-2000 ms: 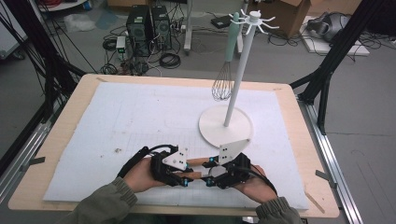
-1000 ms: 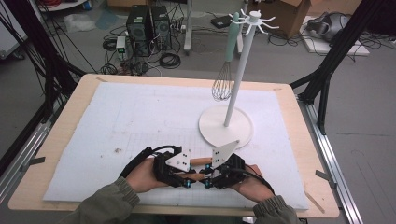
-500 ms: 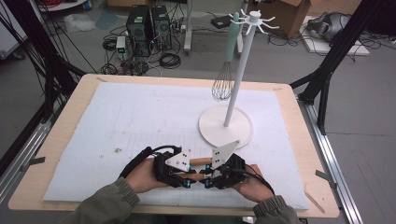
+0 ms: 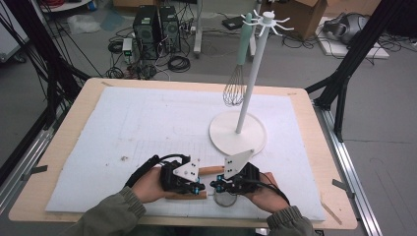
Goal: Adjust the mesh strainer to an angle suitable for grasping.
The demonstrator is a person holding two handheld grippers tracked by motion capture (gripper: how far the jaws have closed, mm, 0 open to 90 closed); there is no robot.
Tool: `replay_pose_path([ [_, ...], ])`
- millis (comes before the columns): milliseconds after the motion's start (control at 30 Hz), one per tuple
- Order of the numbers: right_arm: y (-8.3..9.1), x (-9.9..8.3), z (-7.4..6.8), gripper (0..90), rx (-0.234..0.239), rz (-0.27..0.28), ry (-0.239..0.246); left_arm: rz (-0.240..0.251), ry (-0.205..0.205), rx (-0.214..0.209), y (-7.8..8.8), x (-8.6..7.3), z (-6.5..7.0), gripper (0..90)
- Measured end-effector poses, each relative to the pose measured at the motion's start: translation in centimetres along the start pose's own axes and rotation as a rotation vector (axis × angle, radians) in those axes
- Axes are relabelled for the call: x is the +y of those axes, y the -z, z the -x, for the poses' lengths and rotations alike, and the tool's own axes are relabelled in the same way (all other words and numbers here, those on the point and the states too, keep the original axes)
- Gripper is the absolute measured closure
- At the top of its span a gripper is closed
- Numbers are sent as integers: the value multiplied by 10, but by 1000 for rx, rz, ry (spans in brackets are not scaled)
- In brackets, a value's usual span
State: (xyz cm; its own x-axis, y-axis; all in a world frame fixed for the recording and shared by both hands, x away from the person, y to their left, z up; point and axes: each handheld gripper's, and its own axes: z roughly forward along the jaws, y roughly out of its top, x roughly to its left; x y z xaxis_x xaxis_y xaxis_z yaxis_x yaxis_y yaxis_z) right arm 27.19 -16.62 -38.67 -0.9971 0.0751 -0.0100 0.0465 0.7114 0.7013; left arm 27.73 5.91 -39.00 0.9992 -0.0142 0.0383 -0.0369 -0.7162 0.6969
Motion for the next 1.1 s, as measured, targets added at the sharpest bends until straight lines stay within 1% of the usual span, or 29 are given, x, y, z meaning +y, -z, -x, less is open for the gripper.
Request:
replay_pose_path([
  [67,-2,-2,2,893,13,1,-8,9,11,9,3,-3,0,846],
  [100,-2,-4,4,879,20,8,-21,9,17,5,5,-5,-1,830],
  [167,-3,-5,5,804,21,5,-35,11,24,13,7,-10,0,764],
  [200,-2,-5,6,802,28,8,-45,8,23,16,8,-12,0,761],
  [233,-2,-5,5,799,28,10,-46,11,39,22,8,-17,1,755],
  [267,-1,-5,5,781,20,15,-45,11,41,25,9,-19,1,733],
  [367,-1,-6,5,758,19,19,-47,6,48,37,11,-32,4,727],
  [433,-1,-6,5,740,18,18,-48,2,63,42,13,-41,6,707],
  [500,-1,-6,5,728,14,20,-51,-5,79,38,15,-51,7,695],
  [533,-1,-6,5,722,12,19,-50,-8,77,39,16,-54,7,692],
  [567,-1,-6,5,717,12,20,-51,-7,87,42,17,-59,8,685],
  [667,-1,-6,5,703,8,21,-48,-6,102,47,19,-68,9,669],
  [800,-2,-6,5,693,10,15,-49,-16,110,42,19,-75,10,651],
  [900,-1,-6,5,687,6,16,-54,-31,123,41,18,-81,10,648],
  [1000,0,-6,5,681,1,18,-52,-25,127,36,18,-83,10,636],
  [1067,-1,-7,5,678,3,20,-52,-23,128,39,17,-83,11,636],
  [1100,-1,-7,5,674,-2,17,-55,-28,115,46,18,-83,11,647],
])
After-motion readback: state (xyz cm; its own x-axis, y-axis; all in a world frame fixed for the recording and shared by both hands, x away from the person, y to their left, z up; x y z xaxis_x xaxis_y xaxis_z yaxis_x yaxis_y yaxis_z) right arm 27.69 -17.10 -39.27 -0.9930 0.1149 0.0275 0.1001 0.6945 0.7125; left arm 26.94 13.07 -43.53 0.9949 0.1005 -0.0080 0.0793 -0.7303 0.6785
